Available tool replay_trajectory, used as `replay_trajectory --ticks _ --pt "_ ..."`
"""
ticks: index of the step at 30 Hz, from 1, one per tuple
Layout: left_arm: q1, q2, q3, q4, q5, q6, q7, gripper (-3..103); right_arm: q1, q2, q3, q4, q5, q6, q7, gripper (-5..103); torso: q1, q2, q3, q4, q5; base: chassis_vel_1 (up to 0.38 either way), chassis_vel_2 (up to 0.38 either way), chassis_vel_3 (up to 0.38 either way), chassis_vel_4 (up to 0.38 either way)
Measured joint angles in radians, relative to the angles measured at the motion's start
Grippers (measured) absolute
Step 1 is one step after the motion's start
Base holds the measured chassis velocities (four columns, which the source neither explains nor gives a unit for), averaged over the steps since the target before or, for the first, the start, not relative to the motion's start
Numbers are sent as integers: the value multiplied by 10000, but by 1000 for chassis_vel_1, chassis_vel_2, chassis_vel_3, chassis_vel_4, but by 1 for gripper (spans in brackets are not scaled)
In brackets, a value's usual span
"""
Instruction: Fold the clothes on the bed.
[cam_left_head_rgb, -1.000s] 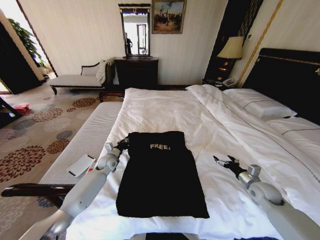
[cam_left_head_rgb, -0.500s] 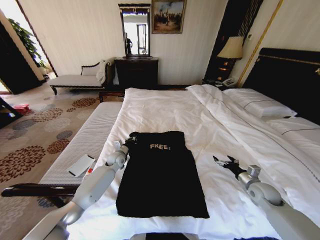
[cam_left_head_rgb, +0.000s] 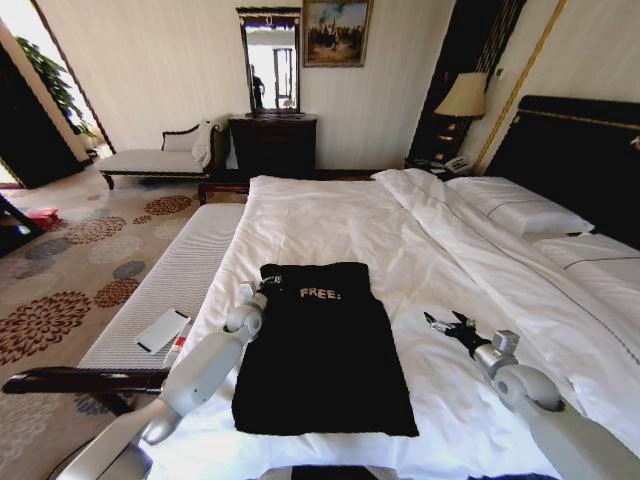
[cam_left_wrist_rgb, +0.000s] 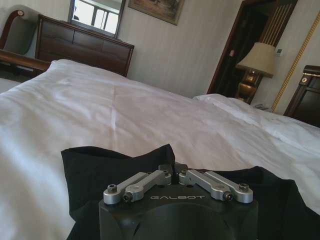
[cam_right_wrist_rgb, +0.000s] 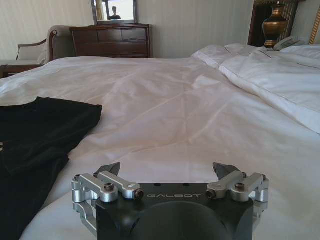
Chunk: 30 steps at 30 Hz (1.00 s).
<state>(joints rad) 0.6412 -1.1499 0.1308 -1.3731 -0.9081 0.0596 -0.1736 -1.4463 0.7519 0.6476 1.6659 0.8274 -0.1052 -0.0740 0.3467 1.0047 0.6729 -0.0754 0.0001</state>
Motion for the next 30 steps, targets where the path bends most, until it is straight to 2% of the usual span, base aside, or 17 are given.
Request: replay_trajectory --ticks 18,19,20,21,22,23,26,28,30 --pt "10 -122 656 132 283 6 -24 2 -62 23 43 -37 -23 58 -53 100 0 2 0 0 0 0 0 0 0" --pt "38 -103 666 132 304 13 -12 -1 -57 29 43 -47 -25 60 -53 100 0 2 0 1 0 0 0 0 0" --pt "72 -98 675 124 333 23 -12 3 -50 37 37 -53 -28 62 -54 100 0 2 0 1 -1 0 0 0 0" --pt "97 -97 681 103 355 41 -20 3 -43 41 31 -55 -29 62 -55 100 0 1 0 1 -1 0 0 0 0" --pt "117 -96 684 80 370 61 -32 8 -37 43 24 -56 -30 63 -56 100 0 1 0 1 -1 0 0 0 0" --pt "117 -96 684 80 370 61 -32 8 -37 43 24 -56 -30 63 -56 100 0 1 0 1 -1 0 0 0 0" --pt "258 -9 690 -223 450 131 -68 25 20 41 -8 -72 -30 65 -58 100 0 2 0 0 -1 0 0 0 0" --pt "278 22 691 -295 456 137 -74 25 29 40 -14 -72 -30 65 -59 100 0 1 0 0 -1 0 0 0 0" --pt "335 127 691 -522 460 159 -121 36 70 39 -32 -72 -29 67 -44 100 0 2 0 0 -1 0 0 0 0"
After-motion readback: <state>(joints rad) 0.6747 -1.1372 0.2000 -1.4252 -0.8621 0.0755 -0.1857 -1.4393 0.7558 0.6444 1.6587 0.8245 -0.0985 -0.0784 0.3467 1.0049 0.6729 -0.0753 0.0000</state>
